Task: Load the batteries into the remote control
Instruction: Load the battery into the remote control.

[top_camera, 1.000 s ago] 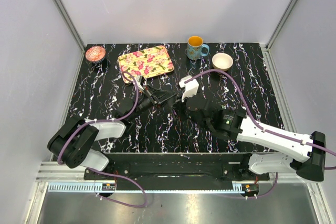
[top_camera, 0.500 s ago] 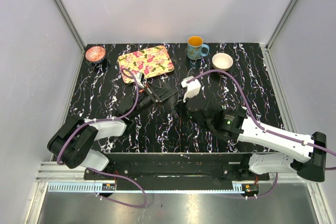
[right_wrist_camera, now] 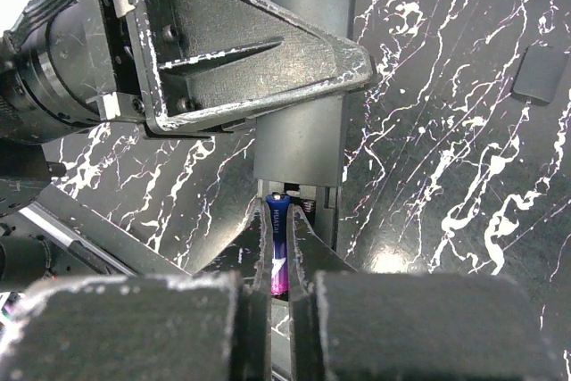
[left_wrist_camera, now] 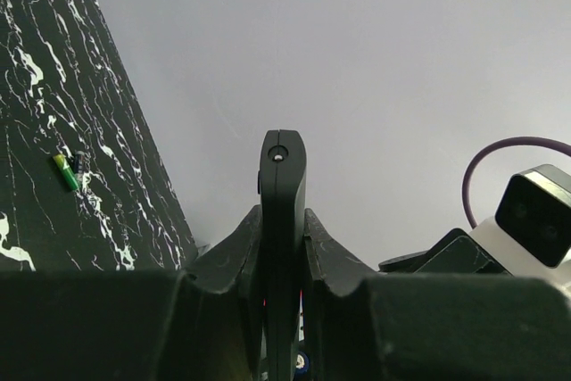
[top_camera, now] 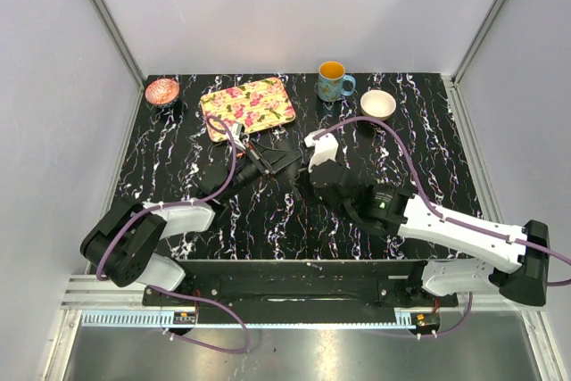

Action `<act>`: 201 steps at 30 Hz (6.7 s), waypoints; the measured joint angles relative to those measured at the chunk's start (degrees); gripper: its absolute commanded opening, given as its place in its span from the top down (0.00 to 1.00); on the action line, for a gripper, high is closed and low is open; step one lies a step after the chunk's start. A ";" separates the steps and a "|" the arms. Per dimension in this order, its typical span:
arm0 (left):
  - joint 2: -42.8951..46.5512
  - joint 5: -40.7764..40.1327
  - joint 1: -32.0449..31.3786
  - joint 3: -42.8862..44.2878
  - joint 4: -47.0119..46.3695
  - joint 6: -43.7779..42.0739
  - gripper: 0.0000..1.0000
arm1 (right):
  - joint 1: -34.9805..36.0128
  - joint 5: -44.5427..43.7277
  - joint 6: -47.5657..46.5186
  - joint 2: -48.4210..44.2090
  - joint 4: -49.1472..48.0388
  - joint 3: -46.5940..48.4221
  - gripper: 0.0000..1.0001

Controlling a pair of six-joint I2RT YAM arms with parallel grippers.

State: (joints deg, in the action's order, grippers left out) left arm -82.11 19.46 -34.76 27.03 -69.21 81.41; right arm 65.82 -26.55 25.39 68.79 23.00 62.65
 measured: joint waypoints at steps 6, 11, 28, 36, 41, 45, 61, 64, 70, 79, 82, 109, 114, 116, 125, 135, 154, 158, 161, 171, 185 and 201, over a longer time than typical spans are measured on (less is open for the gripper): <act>0.33 -0.52 0.00 0.00 0.28 -0.39 1.00 | 0.02 -0.83 0.70 0.63 1.22 1.14 0.86; 0.55 -0.87 -0.02 0.00 0.11 -0.26 1.00 | 0.02 -1.07 1.27 0.87 2.47 2.32 0.81; 1.07 -2.62 0.00 0.00 -0.98 0.22 1.00 | 0.57 -2.34 1.49 2.64 5.75 5.81 0.63; 1.05 -3.17 0.00 0.00 -1.16 0.76 1.00 | 0.79 -3.48 1.38 3.13 6.80 8.31 0.55; 1.05 -3.17 0.00 0.00 -1.25 1.18 1.00 | 0.76 -5.31 0.83 3.19 6.95 9.25 0.53; 1.05 -3.17 0.00 0.00 -1.25 1.22 1.00 | 0.76 -6.08 0.76 2.97 7.41 9.46 0.50; 0.24 -3.19 0.22 0.37 -1.25 1.68 1.00 | -7.13 6.43 12.44 -6.25 12.74 9.11 0.11; 0.20 -3.19 0.28 0.42 -1.27 1.86 1.00 | -14.01 15.21 15.87 -7.08 12.35 6.29 0.11; -0.24 -3.13 0.33 1.51 -1.29 2.25 1.00 | -20.15 29.79 21.53 -6.69 8.66 1.36 0.11; -0.33 -2.93 0.33 1.62 -1.31 2.25 1.00 | -21.86 40.79 27.19 -4.13 0.68 -1.16 0.18; -0.52 -2.75 0.48 1.62 -1.31 2.29 1.00 | -22.97 42.32 28.48 -3.91 -0.92 -2.16 0.21; -0.50 -1.92 0.68 1.62 -1.31 2.23 1.00 | -27.71 47.19 32.72 -1.31 -5.70 -6.51 0.32; -0.50 -1.92 0.68 1.62 -1.31 2.23 1.00 | -27.89 47.45 33.29 -1.27 -6.62 -7.13 0.36; -0.50 -1.90 0.68 1.62 -1.29 2.21 1.00 | -27.98 47.76 33.57 -1.27 -7.06 -7.30 0.37; -0.50 -1.62 0.70 1.90 -1.22 1.95 1.00 | -28.09 48.85 34.32 -1.25 -9.11 -8.61 0.37; -0.50 -1.20 0.70 2.21 -1.01 1.53 1.00 | -28.15 49.90 34.93 -1.27 -12.28 -10.43 0.40; -0.50 -1.11 0.70 3.39 0.26 2.43 1.00 | -28.39 50.93 37.55 -2.78 -19.45 -15.04 0.39; -0.50 -1.01 0.70 3.61 0.33 2.69 1.00 | -28.44 51.30 37.99 -2.93 -20.79 -15.78 0.38; -0.50 -0.94 0.70 4.04 0.35 2.84 1.00 | -28.48 51.32 38.23 -3.28 -21.81 -16.24 0.37; -0.50 -0.61 0.70 4.15 0.35 3.02 1.00 | -28.50 51.63 38.71 -3.52 -23.26 -17.18 0.31; -2.56 -0.90 0.72 3.30 -1.95 5.44 1.00 | -28.50 51.47 32.68 -1.90 -10.23 -8.22 0.20; -6.12 -0.09 0.72 3.28 -2.12 8.87 1.00 | -28.50 47.43 19.41 -4.24 1.57 -2.19 0.31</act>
State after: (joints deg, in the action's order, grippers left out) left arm -88.23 19.38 -34.04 30.30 -71.33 90.28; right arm 37.32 20.88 44.80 64.55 24.58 60.47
